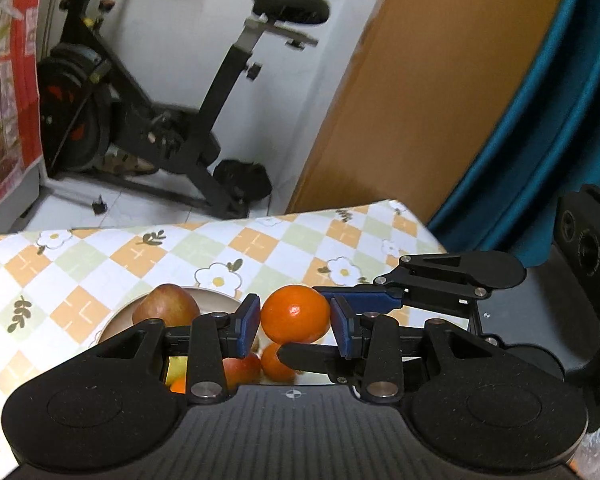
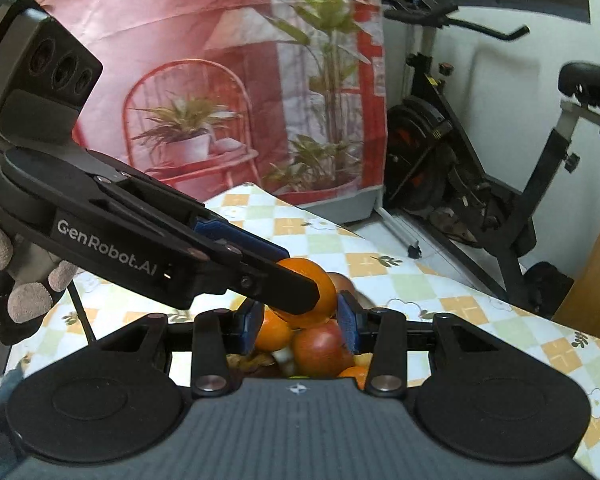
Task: Organize fruits
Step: 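Carry the mandarin with both grippers over the plate, then lower the mandarin onto the plate and open both grippers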
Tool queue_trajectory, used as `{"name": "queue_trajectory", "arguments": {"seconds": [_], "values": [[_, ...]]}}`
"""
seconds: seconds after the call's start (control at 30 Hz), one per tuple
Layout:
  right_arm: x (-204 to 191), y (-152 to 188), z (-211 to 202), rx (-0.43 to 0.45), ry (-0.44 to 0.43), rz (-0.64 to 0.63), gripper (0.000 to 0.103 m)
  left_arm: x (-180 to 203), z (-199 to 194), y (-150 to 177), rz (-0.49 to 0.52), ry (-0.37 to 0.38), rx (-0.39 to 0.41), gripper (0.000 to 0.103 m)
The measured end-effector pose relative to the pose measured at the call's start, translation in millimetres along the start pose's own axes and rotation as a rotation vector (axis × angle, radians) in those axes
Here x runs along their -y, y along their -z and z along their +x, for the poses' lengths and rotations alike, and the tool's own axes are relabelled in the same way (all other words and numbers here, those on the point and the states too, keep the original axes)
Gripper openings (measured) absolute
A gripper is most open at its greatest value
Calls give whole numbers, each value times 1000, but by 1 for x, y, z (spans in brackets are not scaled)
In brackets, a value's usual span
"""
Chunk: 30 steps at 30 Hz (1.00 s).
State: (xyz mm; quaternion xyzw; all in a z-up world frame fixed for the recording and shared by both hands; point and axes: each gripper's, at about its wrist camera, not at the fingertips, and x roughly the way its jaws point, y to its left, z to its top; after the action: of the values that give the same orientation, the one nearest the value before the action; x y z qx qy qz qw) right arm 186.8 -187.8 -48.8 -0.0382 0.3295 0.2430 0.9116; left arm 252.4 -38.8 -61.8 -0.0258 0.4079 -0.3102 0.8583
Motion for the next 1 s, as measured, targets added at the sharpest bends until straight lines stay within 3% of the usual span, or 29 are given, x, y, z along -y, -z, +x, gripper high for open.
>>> {"name": "queue_trajectory", "arguments": {"seconds": [0.23,0.6,1.0], "values": [[35,7,47,-55,-9,62,43,-24,45,-10,-18,-35,-76,41],[79,9,87,-132,-57,246,43,-50,90,-19,-58,-73,-159,42],[91,12,105,-195,-63,387,44,-64,94,-18,-100,-89,-139,42]]}}
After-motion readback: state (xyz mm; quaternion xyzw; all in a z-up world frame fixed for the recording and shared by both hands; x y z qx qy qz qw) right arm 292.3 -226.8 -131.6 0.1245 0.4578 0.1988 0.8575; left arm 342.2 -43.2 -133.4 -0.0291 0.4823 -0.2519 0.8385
